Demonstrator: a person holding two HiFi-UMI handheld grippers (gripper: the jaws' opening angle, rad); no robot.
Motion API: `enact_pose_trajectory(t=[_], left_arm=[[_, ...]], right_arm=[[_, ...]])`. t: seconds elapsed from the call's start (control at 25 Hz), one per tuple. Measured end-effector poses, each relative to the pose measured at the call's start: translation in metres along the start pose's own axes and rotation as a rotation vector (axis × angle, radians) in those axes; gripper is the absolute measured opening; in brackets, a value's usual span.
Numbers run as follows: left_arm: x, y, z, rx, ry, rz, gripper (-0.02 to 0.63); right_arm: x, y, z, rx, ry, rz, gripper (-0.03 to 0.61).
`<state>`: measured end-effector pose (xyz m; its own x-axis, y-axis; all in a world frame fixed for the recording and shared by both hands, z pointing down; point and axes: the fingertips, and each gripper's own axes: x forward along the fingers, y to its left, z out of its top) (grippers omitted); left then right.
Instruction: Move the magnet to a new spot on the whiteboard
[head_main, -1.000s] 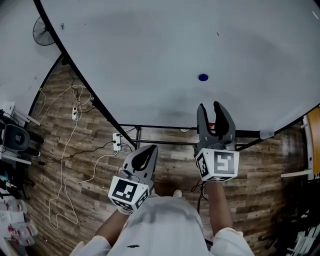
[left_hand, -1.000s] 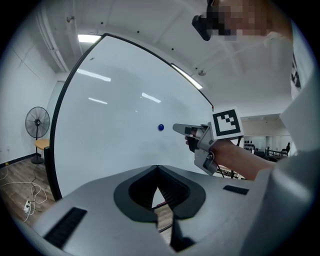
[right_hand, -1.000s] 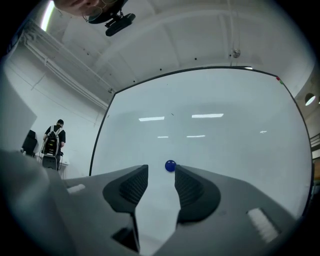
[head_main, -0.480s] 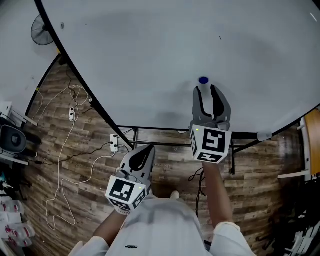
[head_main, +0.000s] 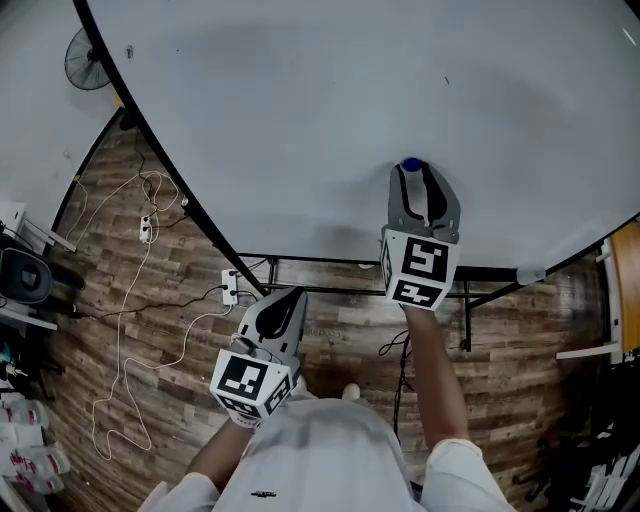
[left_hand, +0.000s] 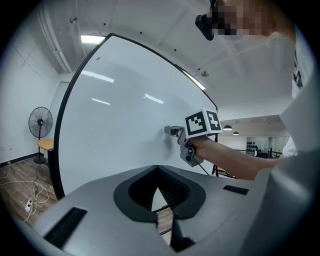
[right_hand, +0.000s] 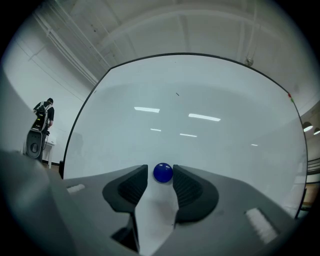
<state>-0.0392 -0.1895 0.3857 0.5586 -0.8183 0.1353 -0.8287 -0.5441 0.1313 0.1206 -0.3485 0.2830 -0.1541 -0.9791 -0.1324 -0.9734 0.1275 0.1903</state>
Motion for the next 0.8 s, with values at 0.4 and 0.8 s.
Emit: enact_pose_trajectory(t=[0.4, 0.8], left_arm=[[0.014, 0.001, 0.011, 0.014, -0.005, 0.001, 0.006], [0.015, -0.006, 0.01, 0.018, -0.003, -0.001, 0.006]], right_arm=[[0.008, -0.005, -0.005, -0.005, 0.017, -0.042, 0.142], [0.009, -0.007, -0.007, -0.004, 0.029, -0.015, 0.13]])
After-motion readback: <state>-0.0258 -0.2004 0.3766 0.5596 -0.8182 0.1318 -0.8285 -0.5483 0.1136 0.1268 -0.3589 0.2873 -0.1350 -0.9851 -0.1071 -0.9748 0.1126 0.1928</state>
